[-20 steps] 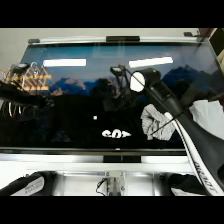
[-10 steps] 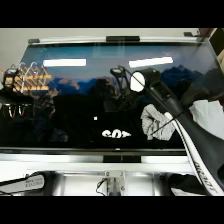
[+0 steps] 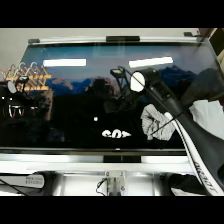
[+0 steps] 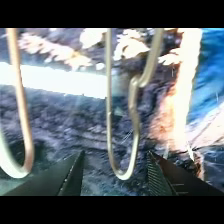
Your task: Fold the shirts.
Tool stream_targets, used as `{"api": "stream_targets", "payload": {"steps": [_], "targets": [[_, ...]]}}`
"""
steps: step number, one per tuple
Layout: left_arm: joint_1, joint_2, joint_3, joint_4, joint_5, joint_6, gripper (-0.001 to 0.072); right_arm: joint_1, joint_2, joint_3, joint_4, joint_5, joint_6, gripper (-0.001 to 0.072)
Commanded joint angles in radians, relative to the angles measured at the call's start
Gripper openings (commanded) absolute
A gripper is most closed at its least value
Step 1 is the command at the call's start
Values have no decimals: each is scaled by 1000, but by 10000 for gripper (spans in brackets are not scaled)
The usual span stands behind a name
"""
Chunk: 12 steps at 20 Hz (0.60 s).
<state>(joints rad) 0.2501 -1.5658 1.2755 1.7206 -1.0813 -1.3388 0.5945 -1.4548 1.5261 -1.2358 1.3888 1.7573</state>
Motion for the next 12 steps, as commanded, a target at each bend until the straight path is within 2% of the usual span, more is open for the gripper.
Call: {"api": "stream_targets", "payload": {"steps": [1,4,6,12], "targets": [[-7,-34,0,5,34,2,469,1,-1,1,1,2,5,64],[0,-60,0,9,29,3,450,1,-1,1,5,3,12,64],[6,-74,0,8,20,2,395,1,-1,1,8,3,12,64],[7,-96,0,8,19,3,394,1,-1,1,7,3,12,64]]}}
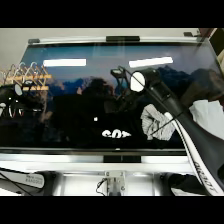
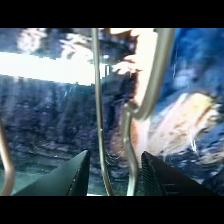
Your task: Fold the shirts.
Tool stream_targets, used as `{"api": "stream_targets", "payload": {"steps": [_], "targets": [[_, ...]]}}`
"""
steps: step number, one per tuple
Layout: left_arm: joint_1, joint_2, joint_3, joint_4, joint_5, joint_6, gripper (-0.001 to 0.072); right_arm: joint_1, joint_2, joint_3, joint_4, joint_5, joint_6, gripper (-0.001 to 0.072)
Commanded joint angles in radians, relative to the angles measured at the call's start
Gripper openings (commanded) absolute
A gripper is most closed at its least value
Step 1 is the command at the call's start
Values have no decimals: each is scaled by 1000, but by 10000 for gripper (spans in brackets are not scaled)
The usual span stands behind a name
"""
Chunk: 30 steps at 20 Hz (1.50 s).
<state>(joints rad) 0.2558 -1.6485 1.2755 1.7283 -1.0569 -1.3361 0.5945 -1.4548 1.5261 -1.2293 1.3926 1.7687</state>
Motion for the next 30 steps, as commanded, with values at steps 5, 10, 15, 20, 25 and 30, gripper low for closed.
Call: {"api": "stream_targets", "payload": {"steps": [5,10,15,20,25,30], "targets": [[2,-20,0,1,3,0,334,1,-1,1,2,15,0,64],[8,-20,0,0,11,26,271,1,-1,1,2,17,0,64],[32,-20,0,0,11,33,165,1,-1,1,1,21,0,64],[11,-13,4,0,10,72,45,1,-1,1,-3,19,-1,64],[8,69,5,0,24,39,43,1,1,1,-6,20,-1,64],[5,193,5,-91,26,22,43,1,43,2,-112,22,11,64]]}}
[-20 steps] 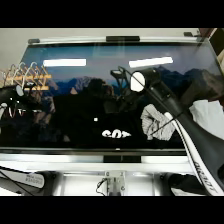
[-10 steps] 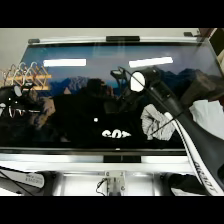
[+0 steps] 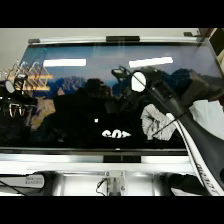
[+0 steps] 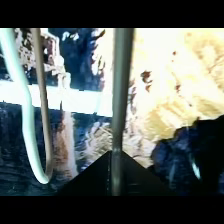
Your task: Fold the shirts.
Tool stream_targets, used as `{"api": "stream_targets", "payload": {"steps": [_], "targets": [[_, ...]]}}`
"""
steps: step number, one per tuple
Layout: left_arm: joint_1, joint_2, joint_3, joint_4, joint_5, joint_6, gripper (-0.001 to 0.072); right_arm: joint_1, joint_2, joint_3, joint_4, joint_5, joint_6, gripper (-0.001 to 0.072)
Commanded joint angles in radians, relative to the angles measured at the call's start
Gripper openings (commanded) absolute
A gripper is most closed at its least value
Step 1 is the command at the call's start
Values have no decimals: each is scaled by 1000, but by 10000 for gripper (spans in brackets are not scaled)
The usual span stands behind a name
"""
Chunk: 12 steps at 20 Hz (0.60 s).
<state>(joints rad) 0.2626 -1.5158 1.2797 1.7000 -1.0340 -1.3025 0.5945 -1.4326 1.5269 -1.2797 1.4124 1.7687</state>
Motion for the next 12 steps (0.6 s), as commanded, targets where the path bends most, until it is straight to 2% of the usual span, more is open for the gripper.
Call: {"api": "stream_targets", "payload": {"steps": [1,4,6,8,10,12], "targets": [[-3,80,1,-95,2,-14,43,0,34,1,-84,2,20,64],[-35,165,1,-109,2,-39,43,0,82,1,-158,9,50,64],[-79,251,1,-116,-11,-92,43,0,121,1,-230,28,80,64],[-138,355,0,-213,-49,-112,43,0,161,1,-328,62,105,64],[-246,457,0,-288,-84,-84,43,-4,195,1,-426,97,119,64],[-398,537,0,-283,-187,10,43,-43,215,1,-419,125,119,64]]}}
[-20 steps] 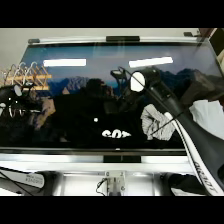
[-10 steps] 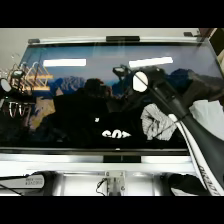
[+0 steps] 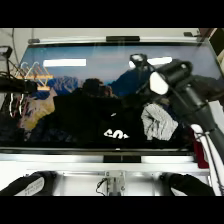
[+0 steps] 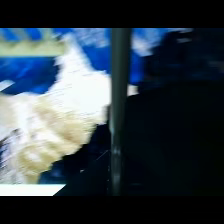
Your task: Fold the shirts.
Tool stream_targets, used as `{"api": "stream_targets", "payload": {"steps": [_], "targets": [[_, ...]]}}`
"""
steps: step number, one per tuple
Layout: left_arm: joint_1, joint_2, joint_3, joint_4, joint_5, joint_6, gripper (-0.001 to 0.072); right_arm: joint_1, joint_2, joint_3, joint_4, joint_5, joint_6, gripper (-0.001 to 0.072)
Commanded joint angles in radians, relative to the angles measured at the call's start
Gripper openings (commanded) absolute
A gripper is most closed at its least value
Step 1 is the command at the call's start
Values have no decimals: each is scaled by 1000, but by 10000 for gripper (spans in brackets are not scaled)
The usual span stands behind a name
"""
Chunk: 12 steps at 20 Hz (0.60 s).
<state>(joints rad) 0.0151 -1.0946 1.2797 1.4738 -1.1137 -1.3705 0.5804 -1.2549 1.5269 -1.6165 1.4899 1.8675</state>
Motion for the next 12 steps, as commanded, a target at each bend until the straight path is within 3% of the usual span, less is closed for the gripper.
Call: {"api": "stream_targets", "payload": {"steps": [1,4,12], "targets": [[-228,142,0,-54,-205,128,43,-58,39,1,-73,59,13,63],[-413,206,-32,-22,-407,129,42,-135,39,1,-65,55,-45,64],[-759,362,-246,14,-584,89,41,-255,39,1,-64,51,-175,63]]}}
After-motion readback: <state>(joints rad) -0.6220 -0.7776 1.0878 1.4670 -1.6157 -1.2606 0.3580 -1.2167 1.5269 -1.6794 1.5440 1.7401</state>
